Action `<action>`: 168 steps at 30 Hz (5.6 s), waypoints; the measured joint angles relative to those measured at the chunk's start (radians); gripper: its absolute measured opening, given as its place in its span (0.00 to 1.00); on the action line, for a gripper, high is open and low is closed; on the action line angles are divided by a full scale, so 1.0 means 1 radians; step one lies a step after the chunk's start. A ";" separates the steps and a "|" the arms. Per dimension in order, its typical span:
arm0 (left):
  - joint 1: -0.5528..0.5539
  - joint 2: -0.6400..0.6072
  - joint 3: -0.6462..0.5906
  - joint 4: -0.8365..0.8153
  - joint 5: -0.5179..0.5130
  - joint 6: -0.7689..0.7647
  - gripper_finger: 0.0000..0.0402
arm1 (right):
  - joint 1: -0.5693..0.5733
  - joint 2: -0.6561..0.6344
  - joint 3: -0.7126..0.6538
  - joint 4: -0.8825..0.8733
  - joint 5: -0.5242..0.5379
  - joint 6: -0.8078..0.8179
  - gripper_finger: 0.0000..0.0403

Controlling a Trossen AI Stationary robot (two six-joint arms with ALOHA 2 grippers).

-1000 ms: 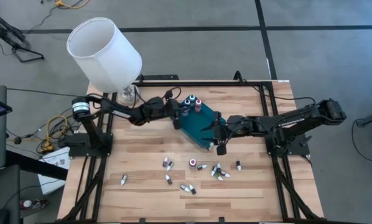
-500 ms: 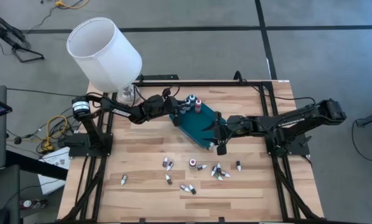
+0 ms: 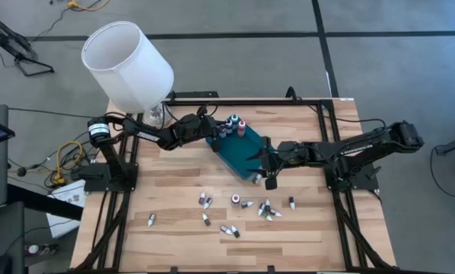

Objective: Pick & Place food coloring
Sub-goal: Put the large pink food coloring bottle into the blue bin, then put the large red food coloring bottle into the blue bin

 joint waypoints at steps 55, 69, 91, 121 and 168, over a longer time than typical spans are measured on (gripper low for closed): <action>-0.656 -0.731 -0.372 -0.274 -0.096 0.003 0.28 | 0.146 0.337 -0.001 0.309 -0.178 0.139 0.40; -0.708 -0.747 -0.381 -0.250 -0.208 0.018 0.28 | 0.135 0.367 0.000 0.412 -0.272 0.142 0.40; -0.708 -0.746 -0.381 -0.248 -0.208 0.011 0.28 | 0.124 0.455 0.013 0.523 -0.259 0.167 0.40; -0.708 -0.746 -0.380 -0.265 -0.208 0.011 0.28 | 0.100 0.458 0.019 0.517 -0.309 0.180 0.17; -0.708 -0.746 -0.380 -0.265 -0.236 -0.008 0.28 | -0.114 0.205 0.020 0.439 0.057 0.188 0.11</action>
